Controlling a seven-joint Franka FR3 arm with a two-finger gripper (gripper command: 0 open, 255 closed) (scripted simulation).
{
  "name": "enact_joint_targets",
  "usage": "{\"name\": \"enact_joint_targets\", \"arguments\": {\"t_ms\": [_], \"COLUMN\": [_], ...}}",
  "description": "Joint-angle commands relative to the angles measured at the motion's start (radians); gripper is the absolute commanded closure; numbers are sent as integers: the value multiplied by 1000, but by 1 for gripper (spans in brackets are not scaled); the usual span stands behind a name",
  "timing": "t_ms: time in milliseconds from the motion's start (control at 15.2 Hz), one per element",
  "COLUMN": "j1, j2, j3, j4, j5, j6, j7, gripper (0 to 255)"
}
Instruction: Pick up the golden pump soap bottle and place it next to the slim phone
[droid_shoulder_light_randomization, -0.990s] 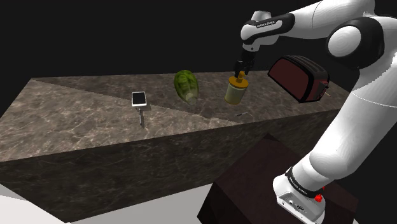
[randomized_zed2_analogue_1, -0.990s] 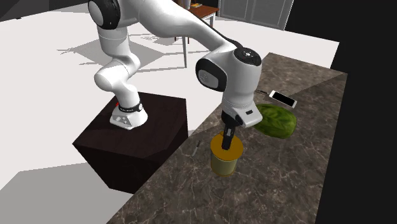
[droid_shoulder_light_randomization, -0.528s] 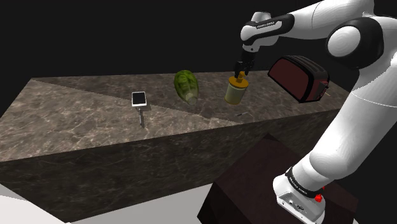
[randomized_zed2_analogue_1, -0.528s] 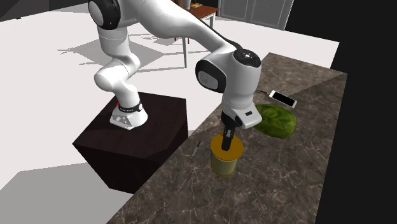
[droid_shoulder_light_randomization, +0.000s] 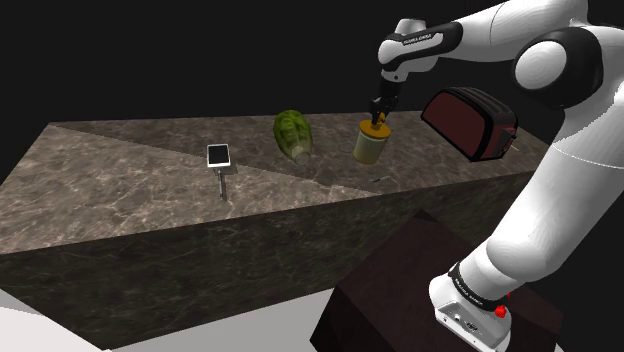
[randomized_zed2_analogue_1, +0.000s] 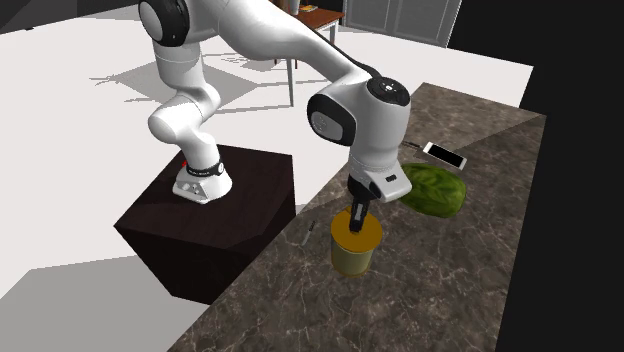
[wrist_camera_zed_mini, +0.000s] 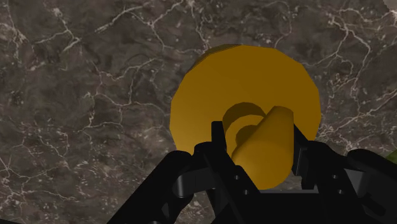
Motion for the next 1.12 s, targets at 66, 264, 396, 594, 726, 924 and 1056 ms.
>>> {"name": "enact_joint_targets", "arguments": {"t_ms": [66, 264, 396, 594, 726, 924, 1056], "j1": [0, 1, 1, 1, 1, 1, 1], "j2": [0, -13, -20, -30, -36, -43, -46], "j3": [0, -1, -2, -3, -3, -4, -4], "j4": [0, 24, 42, 70, 90, 121, 144], "j5": [0, -4, -7, -10, -12, -14, -15], "j6": [0, -37, -61, -99, -124, -162, -188], "j7": [0, 3, 4, 6, 8, 9, 10], "gripper": [255, 255, 255, 255, 255, 255, 255]}}
